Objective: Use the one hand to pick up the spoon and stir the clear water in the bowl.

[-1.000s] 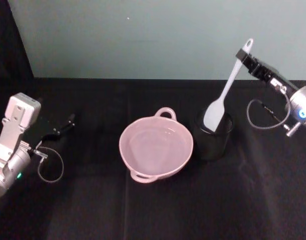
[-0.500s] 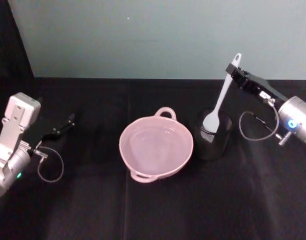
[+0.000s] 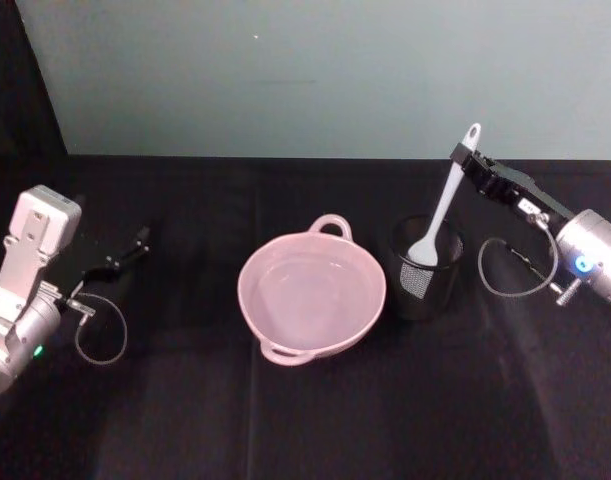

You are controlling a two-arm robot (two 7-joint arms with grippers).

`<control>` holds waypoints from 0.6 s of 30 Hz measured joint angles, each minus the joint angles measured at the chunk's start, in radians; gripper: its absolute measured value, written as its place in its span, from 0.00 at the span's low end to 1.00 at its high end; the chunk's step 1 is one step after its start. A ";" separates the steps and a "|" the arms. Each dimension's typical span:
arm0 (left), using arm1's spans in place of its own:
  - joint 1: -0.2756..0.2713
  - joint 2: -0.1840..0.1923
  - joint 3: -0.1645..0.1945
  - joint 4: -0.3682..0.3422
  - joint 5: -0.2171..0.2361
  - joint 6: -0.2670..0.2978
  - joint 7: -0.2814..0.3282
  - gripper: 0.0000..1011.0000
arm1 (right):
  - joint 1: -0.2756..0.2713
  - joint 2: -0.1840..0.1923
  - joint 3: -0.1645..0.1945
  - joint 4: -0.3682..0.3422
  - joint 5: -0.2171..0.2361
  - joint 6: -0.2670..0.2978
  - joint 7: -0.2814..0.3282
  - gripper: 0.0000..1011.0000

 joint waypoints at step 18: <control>0.000 0.000 0.000 0.000 0.000 0.000 0.000 1.00 | 0.004 0.020 -0.040 0.032 0.038 -0.032 0.025 0.12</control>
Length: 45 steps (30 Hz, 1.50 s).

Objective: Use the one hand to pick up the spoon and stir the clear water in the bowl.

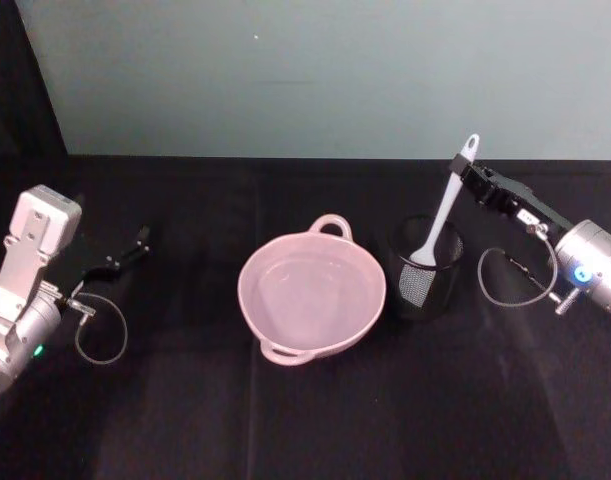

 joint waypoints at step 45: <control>0.000 0.000 0.000 0.000 0.000 0.000 0.000 1.00 | 0.010 -0.005 -0.027 0.040 0.017 -0.027 0.035 0.71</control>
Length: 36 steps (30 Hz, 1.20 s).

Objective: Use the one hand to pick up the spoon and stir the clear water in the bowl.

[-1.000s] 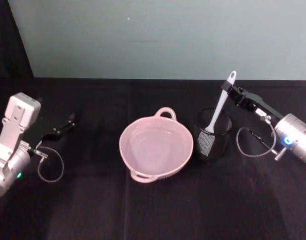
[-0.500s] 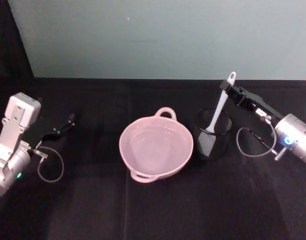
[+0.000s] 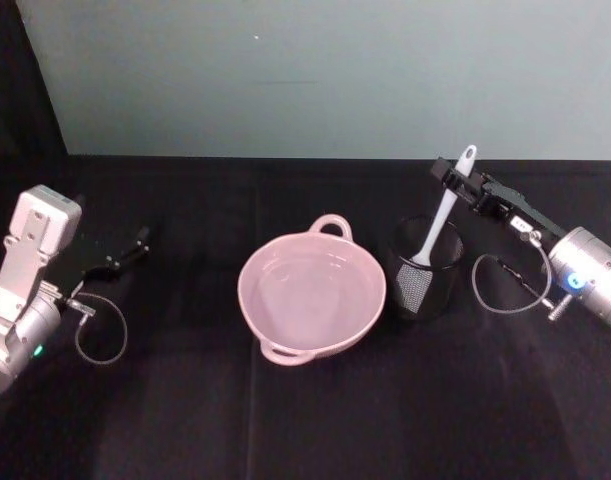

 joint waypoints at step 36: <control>0.000 0.000 0.000 0.000 0.000 0.000 0.000 1.00 | -0.051 0.106 -0.067 -0.153 -0.382 -0.133 -0.190 0.99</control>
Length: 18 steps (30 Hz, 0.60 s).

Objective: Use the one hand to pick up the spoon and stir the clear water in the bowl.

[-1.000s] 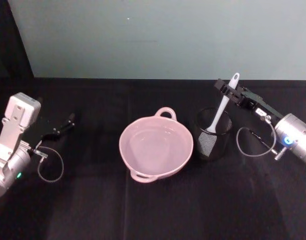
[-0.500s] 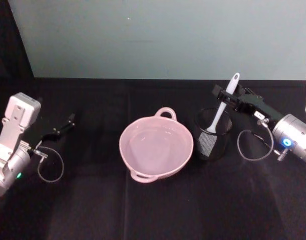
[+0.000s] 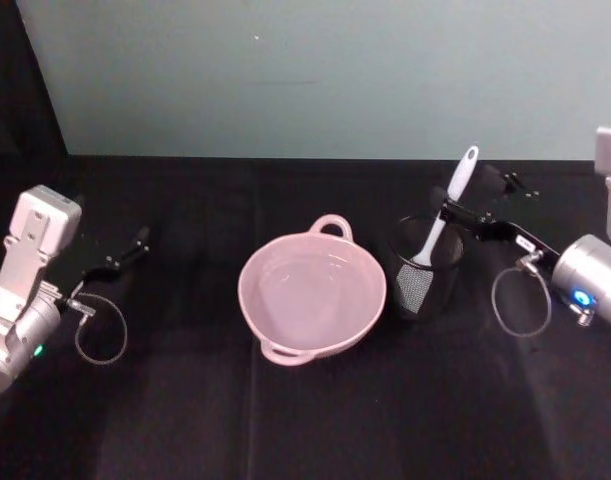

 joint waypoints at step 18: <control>0.000 0.000 0.000 0.000 0.000 0.000 0.000 1.00 | -0.236 0.117 0.136 -0.266 -0.020 0.020 -0.103 0.99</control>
